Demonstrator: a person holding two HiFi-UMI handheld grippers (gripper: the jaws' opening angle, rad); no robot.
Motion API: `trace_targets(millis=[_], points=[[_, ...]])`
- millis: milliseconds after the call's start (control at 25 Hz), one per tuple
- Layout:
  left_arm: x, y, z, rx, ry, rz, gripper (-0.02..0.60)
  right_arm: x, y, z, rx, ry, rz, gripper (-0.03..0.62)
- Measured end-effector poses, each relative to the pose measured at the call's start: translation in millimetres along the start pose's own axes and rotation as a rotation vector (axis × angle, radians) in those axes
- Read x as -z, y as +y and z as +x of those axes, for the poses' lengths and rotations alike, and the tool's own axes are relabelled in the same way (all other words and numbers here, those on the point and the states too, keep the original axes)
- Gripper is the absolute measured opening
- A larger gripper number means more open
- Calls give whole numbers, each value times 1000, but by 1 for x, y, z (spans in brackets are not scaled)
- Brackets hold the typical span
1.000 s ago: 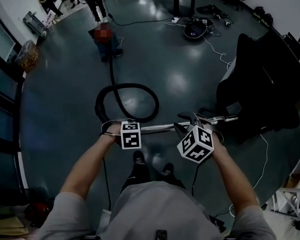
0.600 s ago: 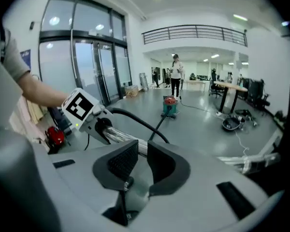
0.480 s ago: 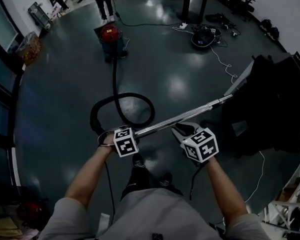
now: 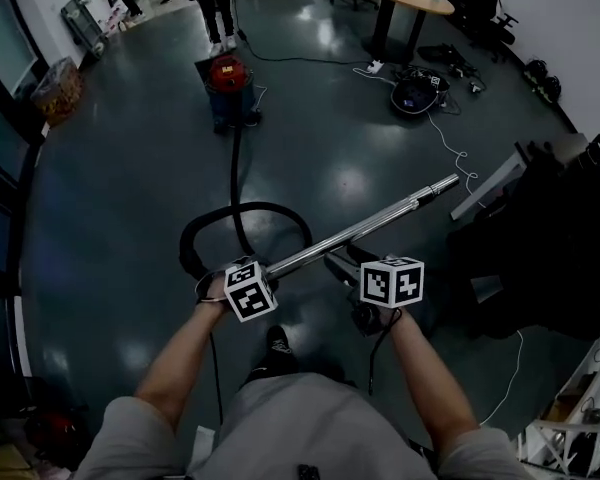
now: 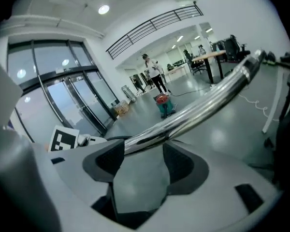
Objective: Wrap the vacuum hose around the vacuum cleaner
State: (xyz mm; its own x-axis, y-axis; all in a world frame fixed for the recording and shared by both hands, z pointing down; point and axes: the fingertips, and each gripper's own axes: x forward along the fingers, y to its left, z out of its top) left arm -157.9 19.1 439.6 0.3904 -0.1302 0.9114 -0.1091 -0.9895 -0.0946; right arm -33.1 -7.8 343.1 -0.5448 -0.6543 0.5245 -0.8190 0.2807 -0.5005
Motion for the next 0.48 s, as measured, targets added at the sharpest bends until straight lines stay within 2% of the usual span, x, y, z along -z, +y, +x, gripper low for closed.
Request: trace_targets(millis=[120, 320, 480], points=[[6, 29, -11, -27, -37, -37, 112, -16, 20, 33, -33, -18, 101, 241], [1, 61, -22, -36, -113, -142, 113, -54, 31, 77, -24, -110, 252, 245], [8, 81, -22, -29, -160, -240, 112, -78, 37, 106, -11, -175, 317, 245]])
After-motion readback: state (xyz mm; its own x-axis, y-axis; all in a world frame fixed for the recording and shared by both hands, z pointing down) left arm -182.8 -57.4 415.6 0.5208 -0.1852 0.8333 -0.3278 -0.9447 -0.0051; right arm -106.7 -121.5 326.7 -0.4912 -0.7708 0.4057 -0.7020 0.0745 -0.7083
